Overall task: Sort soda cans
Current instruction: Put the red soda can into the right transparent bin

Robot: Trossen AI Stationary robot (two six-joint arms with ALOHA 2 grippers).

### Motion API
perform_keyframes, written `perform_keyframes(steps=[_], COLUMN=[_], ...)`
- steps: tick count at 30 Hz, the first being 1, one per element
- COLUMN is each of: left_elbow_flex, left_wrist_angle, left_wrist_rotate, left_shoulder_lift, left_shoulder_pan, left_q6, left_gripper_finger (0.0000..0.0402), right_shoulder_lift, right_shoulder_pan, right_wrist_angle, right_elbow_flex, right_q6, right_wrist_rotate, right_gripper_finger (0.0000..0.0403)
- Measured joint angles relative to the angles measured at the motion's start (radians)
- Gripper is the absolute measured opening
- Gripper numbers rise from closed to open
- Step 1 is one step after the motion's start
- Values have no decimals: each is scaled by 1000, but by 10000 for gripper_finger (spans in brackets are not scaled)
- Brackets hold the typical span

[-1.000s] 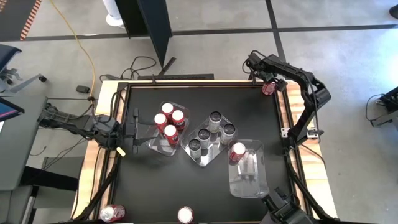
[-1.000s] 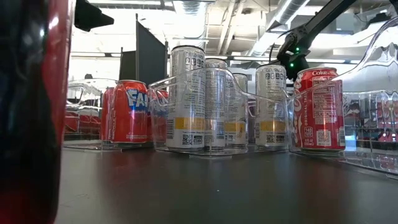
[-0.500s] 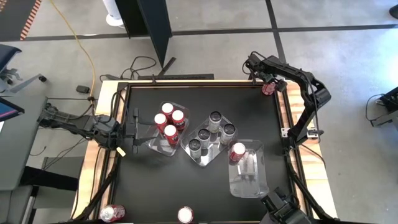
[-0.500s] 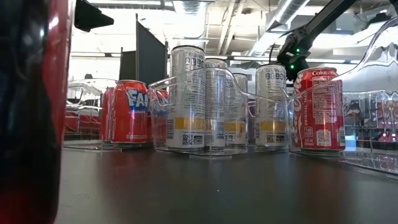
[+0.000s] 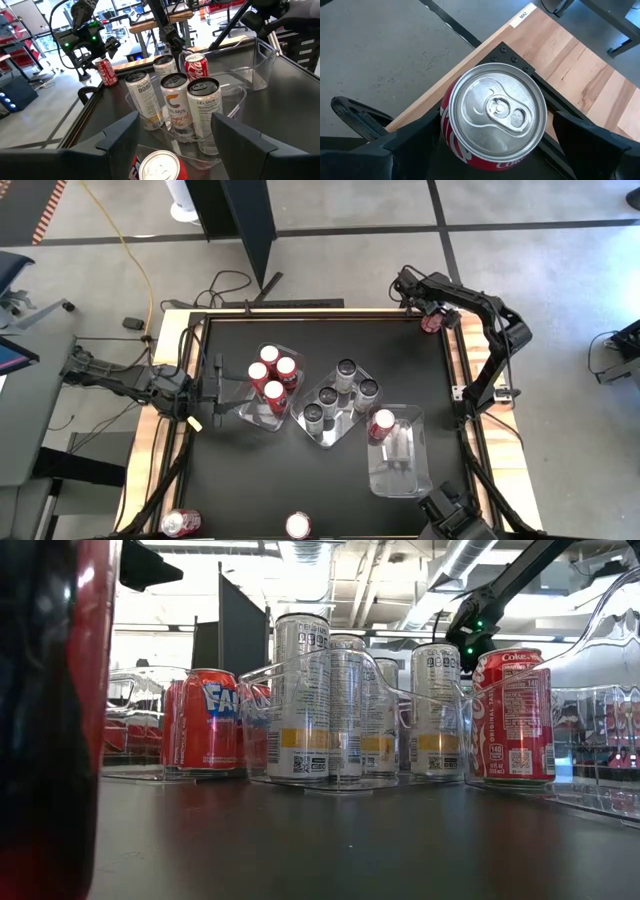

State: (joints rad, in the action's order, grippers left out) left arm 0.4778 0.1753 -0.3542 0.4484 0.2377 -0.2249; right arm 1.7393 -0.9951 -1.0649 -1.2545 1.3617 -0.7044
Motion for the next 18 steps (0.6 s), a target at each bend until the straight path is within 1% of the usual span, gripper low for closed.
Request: perform_keyframes(steps=[6, 12, 18], left_elbow_flex=[0, 0, 0], left_wrist_angle=[0, 0, 0], left_wrist_rotate=[0, 0, 0], left_shoulder_lift=[0, 0, 0], left_shoulder_pan=[0, 0, 0], left_q6=[0, 0, 0], left_gripper_finger=[239, 239, 239], right_shoulder_lift=[0, 0, 0], right_shoulder_pan=[1, 21, 20], right_wrist_angle=[7, 46, 50], right_elbow_flex=[5, 42, 45], right_q6=[0, -3, -5], right_wrist_rotate=[-14, -85, -98], right_gripper_finger=[400, 400, 400])
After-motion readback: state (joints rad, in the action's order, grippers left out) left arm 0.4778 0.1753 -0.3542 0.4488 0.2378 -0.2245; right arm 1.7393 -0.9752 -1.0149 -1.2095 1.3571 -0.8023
